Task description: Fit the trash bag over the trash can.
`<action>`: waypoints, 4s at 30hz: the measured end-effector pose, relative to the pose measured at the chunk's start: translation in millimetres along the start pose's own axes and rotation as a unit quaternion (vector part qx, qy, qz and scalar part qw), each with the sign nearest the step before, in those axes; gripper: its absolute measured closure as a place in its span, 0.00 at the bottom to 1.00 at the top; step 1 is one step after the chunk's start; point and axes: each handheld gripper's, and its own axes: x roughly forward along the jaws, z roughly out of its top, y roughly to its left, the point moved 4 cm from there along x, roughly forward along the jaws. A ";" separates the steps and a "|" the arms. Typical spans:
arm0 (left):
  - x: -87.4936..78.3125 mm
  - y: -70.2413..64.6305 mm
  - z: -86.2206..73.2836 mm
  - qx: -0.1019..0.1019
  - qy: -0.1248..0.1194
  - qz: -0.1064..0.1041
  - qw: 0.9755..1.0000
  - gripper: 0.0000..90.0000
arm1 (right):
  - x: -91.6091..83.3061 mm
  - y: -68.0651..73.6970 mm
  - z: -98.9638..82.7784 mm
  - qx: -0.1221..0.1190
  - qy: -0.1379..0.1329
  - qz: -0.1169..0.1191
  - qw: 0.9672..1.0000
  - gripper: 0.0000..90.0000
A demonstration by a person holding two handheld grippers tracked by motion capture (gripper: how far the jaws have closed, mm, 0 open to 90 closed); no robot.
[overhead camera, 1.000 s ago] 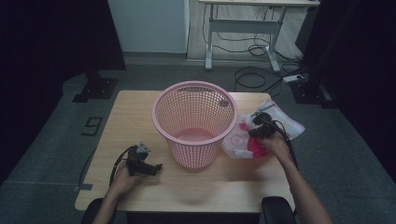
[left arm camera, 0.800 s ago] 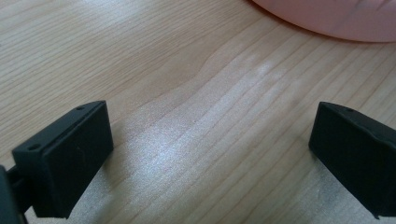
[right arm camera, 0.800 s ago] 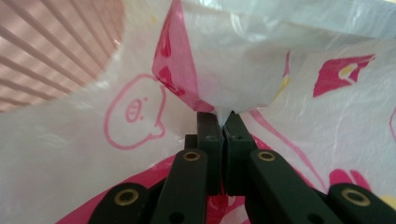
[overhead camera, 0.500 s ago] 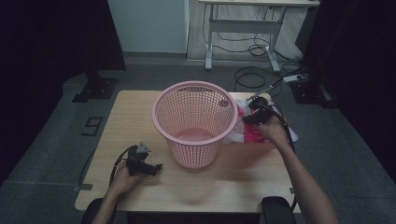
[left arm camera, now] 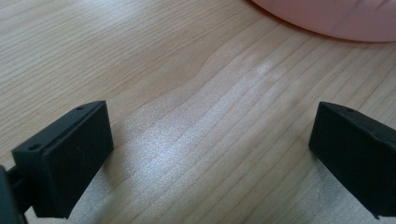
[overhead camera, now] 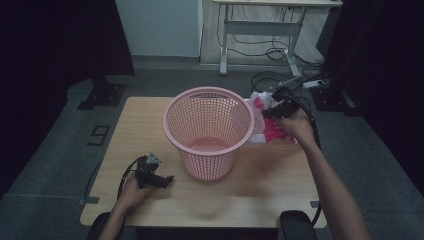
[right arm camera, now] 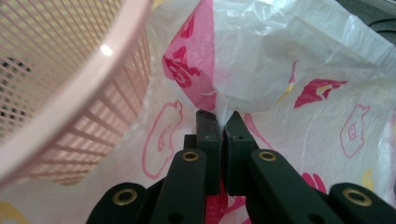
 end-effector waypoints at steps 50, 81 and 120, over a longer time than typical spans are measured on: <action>0.2 -0.1 0.0 -0.001 -0.001 0.000 1.000 0.00 | 43.4 166.9 110.7 -0.120 0.050 0.093 0.987 0.97; 0.0 0.0 0.0 0.000 0.000 0.000 1.000 0.00 | 36.9 109.8 103.8 -0.146 0.028 0.018 0.989 0.37; 1.2 -4.0 0.9 -0.007 -0.002 0.006 1.000 0.00 | -29.6 89.4 97.3 -0.128 0.017 -0.032 0.991 0.97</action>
